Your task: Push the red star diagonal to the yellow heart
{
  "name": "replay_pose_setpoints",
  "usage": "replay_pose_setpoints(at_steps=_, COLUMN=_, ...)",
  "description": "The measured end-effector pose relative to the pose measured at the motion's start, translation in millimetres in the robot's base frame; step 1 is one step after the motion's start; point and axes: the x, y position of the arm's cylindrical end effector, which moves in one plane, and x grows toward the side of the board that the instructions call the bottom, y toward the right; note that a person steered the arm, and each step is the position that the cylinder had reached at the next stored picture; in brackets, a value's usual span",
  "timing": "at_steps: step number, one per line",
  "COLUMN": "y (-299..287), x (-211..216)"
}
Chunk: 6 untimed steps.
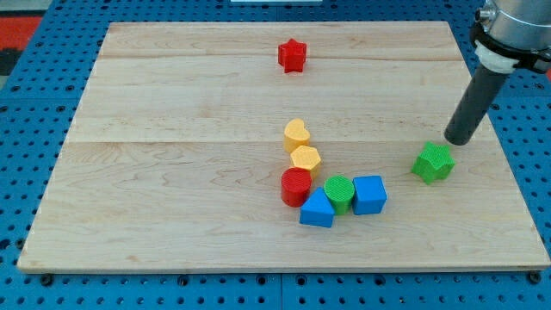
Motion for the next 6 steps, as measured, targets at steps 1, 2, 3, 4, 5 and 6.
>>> replay_pose_setpoints(at_steps=1, y=-21.5, x=-24.1)
replay_pose_setpoints(at_steps=2, y=-49.2, x=-58.3)
replay_pose_setpoints(at_steps=3, y=-61.3, x=-72.2)
replay_pose_setpoints(at_steps=4, y=-61.8, x=-72.2)
replay_pose_setpoints(at_steps=5, y=-61.8, x=-98.8)
replay_pose_setpoints(at_steps=6, y=-72.5, x=-112.7)
